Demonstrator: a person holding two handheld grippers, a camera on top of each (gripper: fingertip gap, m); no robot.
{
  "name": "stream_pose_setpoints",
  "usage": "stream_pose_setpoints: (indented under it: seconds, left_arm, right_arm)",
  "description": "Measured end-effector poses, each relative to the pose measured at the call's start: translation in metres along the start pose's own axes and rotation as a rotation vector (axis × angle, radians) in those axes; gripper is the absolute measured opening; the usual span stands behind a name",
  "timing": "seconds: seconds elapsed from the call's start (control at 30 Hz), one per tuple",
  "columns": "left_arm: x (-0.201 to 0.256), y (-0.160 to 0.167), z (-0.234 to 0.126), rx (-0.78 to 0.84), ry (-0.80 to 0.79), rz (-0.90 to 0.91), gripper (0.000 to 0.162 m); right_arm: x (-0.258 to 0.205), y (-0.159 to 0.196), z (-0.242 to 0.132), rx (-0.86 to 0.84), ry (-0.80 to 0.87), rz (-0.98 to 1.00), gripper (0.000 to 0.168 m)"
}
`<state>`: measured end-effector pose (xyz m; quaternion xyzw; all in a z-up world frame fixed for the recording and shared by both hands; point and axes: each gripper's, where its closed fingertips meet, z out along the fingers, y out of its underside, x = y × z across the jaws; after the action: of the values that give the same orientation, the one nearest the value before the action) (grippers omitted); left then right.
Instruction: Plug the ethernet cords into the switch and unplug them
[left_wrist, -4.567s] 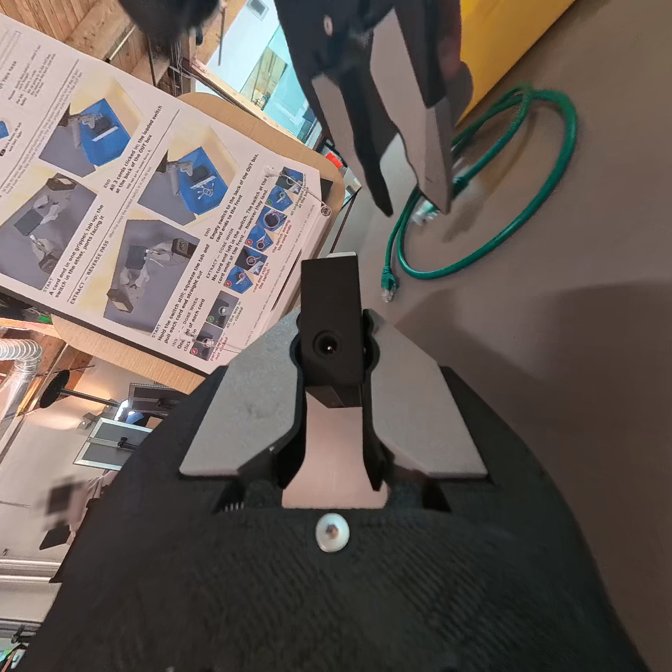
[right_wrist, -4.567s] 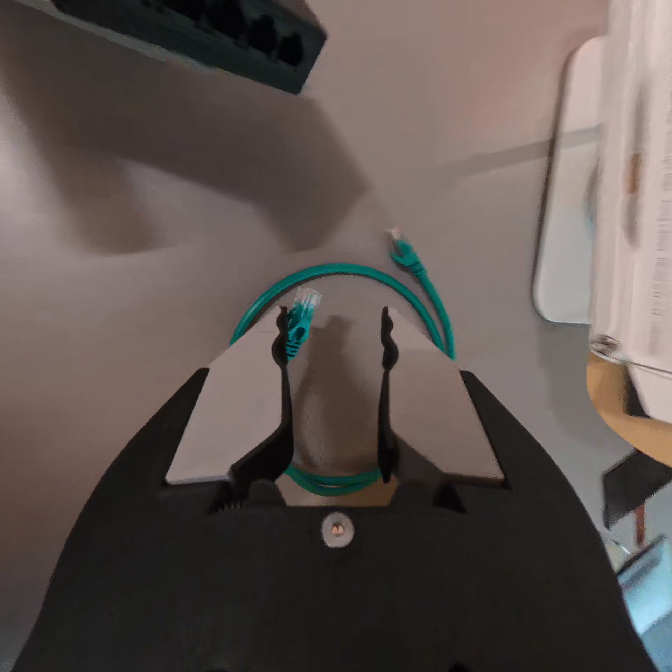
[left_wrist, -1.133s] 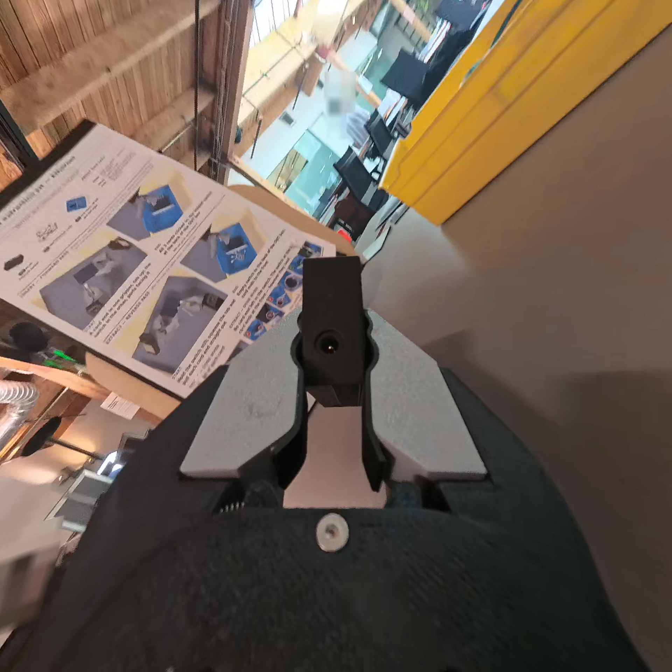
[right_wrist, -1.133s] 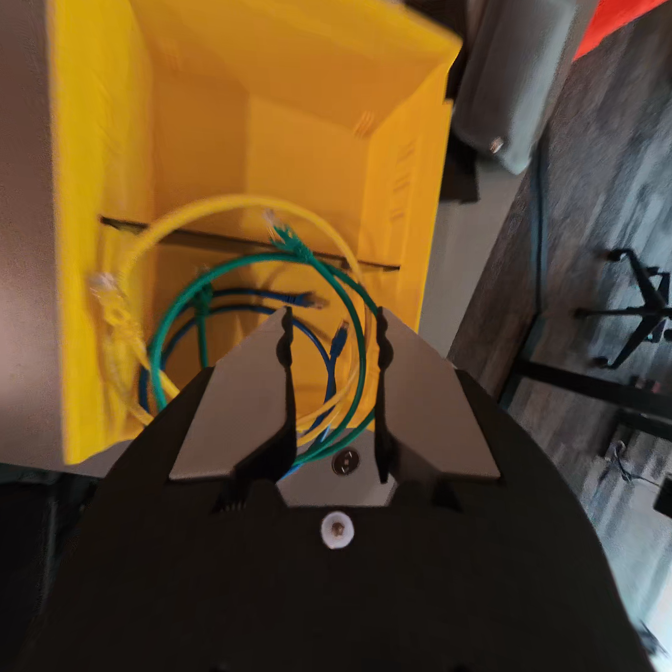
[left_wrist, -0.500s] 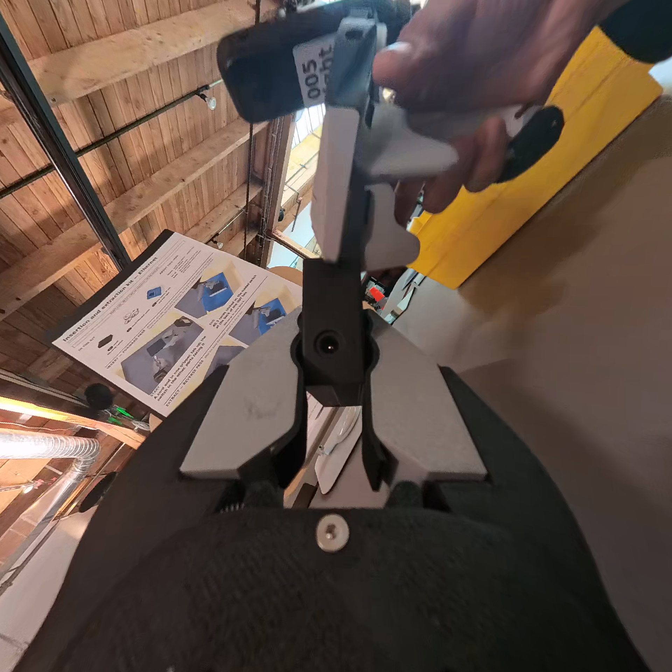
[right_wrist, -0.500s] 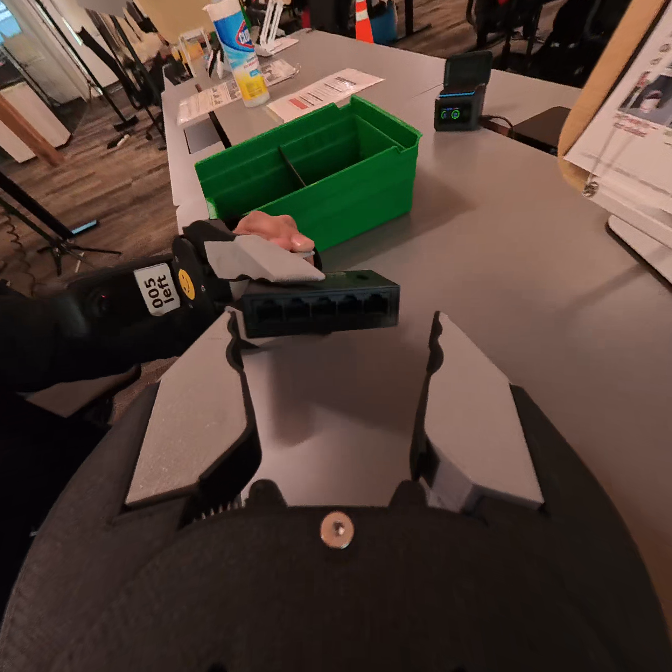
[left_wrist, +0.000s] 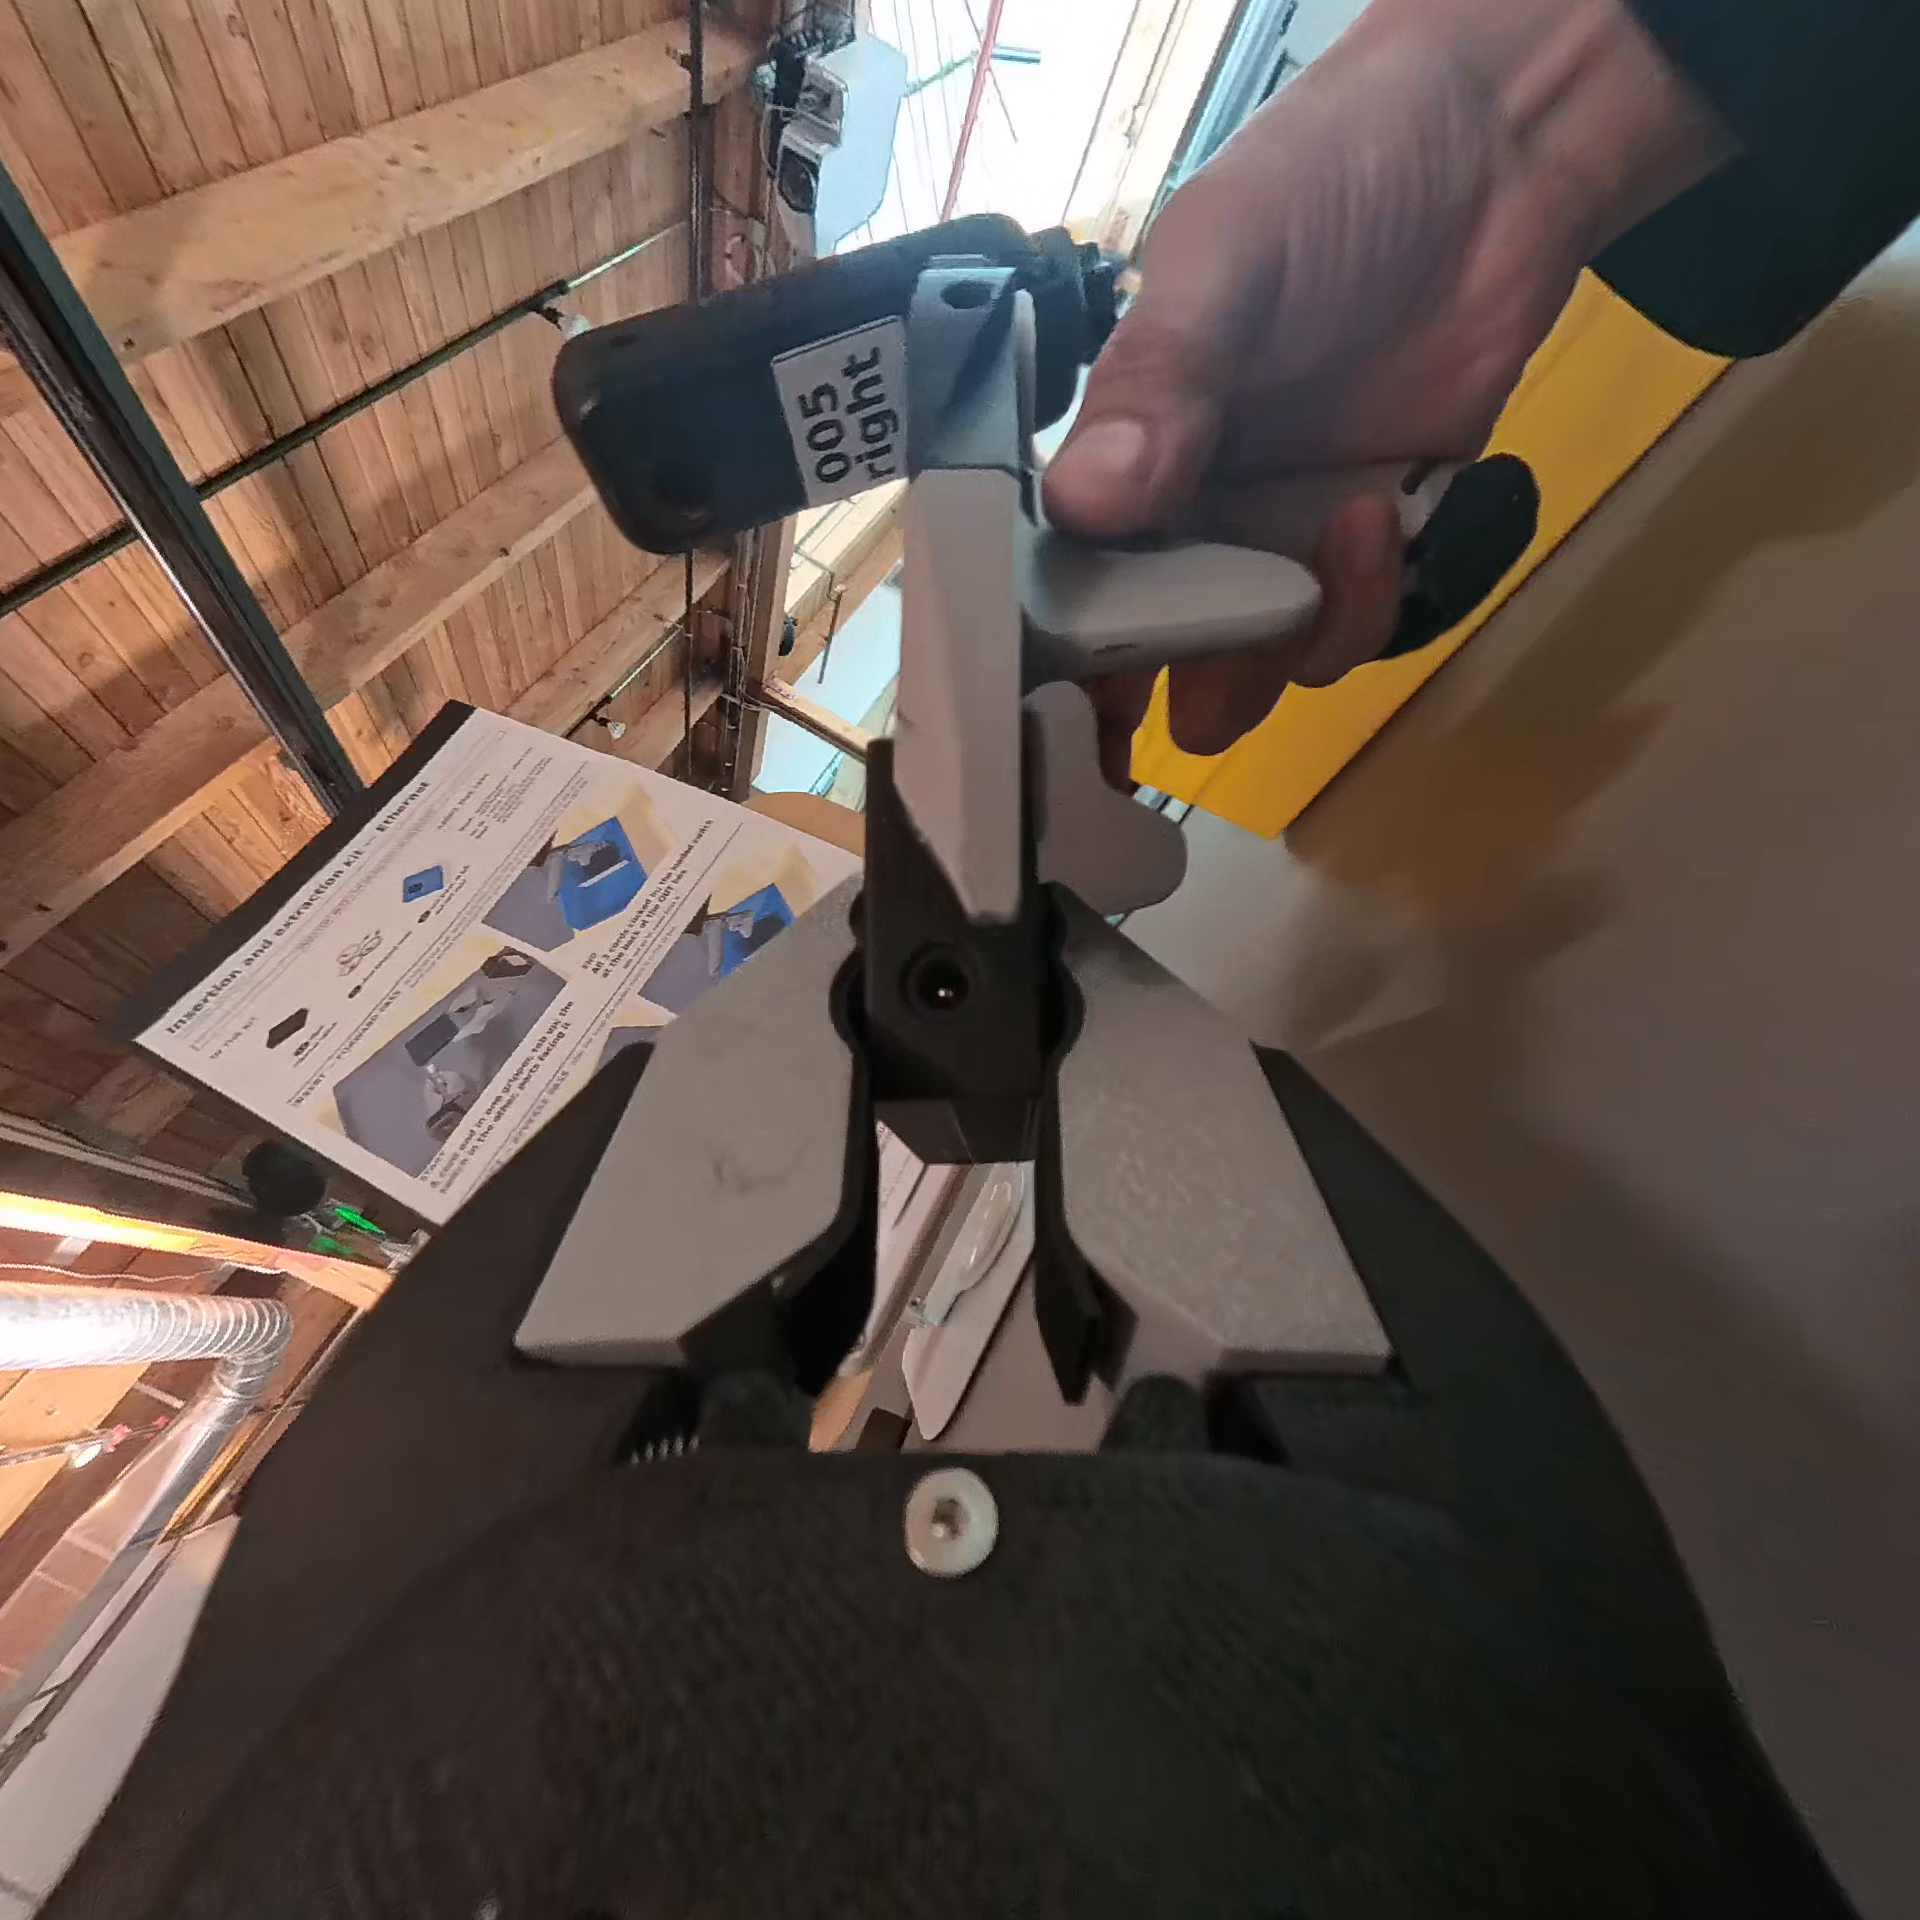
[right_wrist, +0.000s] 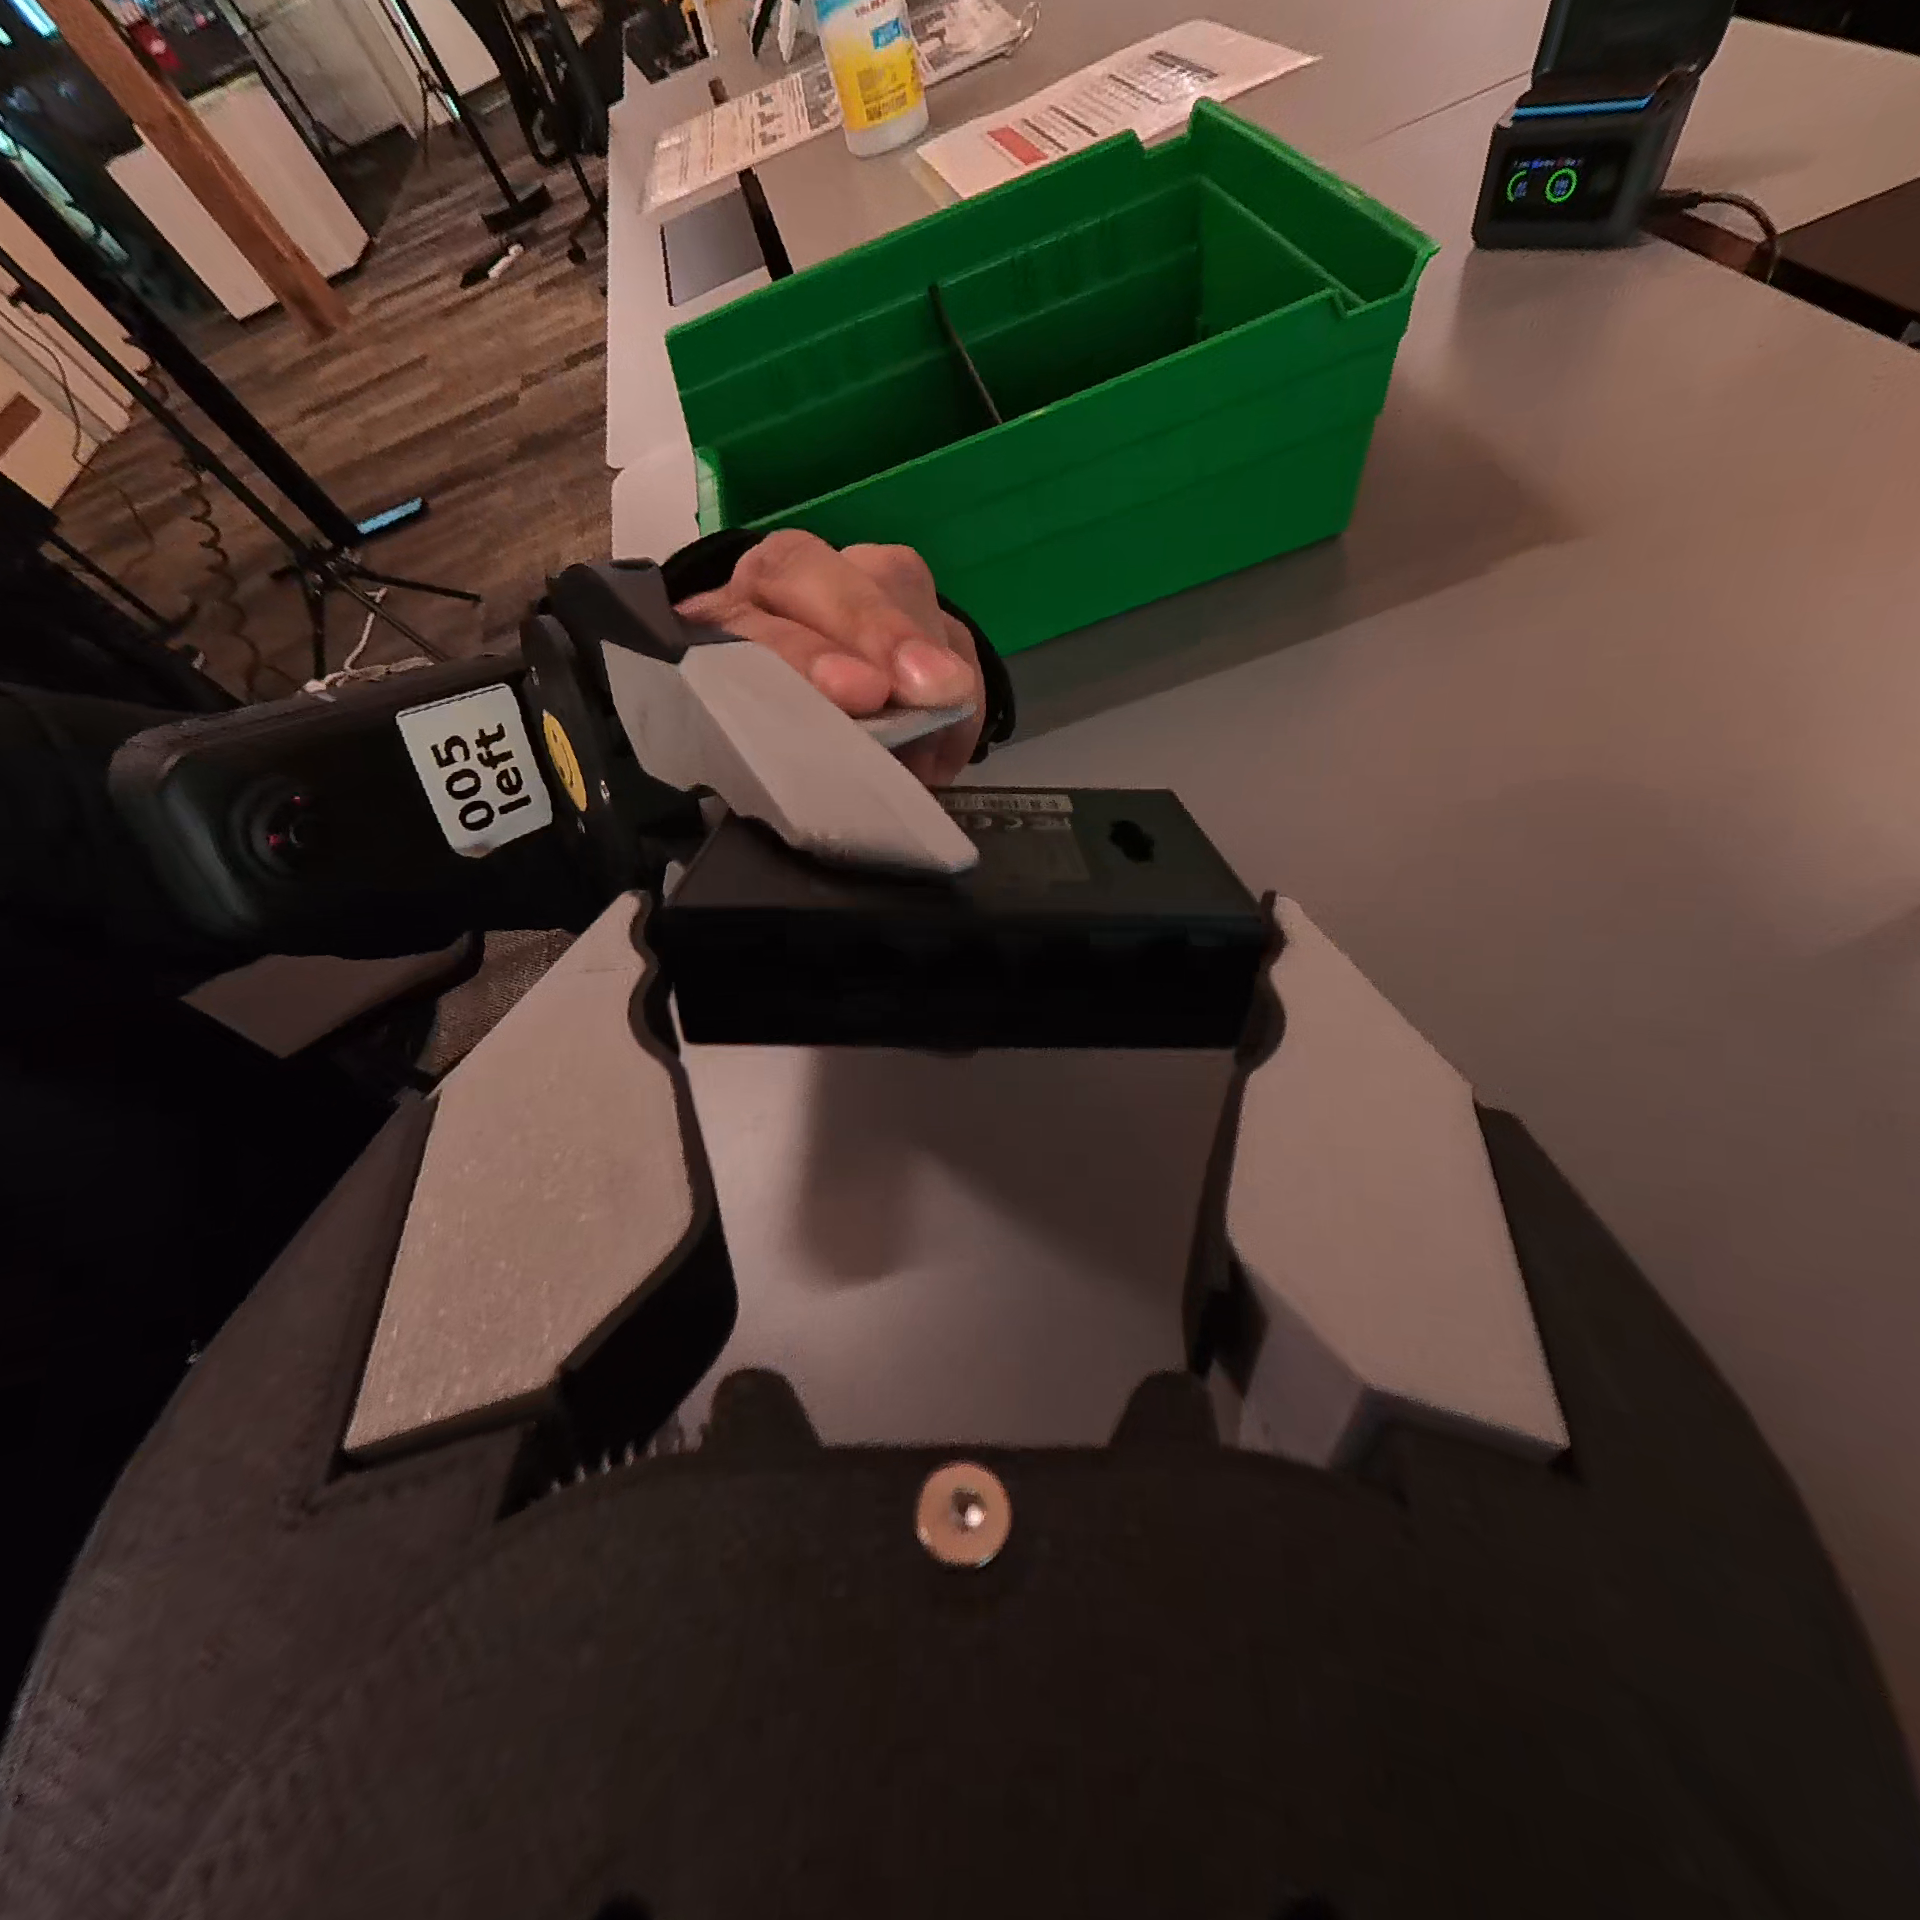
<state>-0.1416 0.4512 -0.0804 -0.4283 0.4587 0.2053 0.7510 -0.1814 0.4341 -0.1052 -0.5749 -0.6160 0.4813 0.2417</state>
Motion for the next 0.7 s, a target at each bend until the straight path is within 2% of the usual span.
stream_pose_setpoints:
  seconds: [0.23,0.6,0.7]
  left_arm:
    - [-0.001,-0.003,-0.001,0.003,-0.009,0.008,0.027]
    - [0.003,-0.004,-0.001,0.013,0.014,0.005,0.027]
    - [0.003,-0.009,-0.002,0.036,0.011,0.003,0.027]
  right_arm:
    - [-0.003,-0.004,-0.002,0.039,-0.023,0.004,0.103]
    - [-0.005,0.0,0.0,0.048,-0.047,0.018,0.108]
    - [-0.012,0.0,0.001,0.052,-0.101,0.039,0.11]
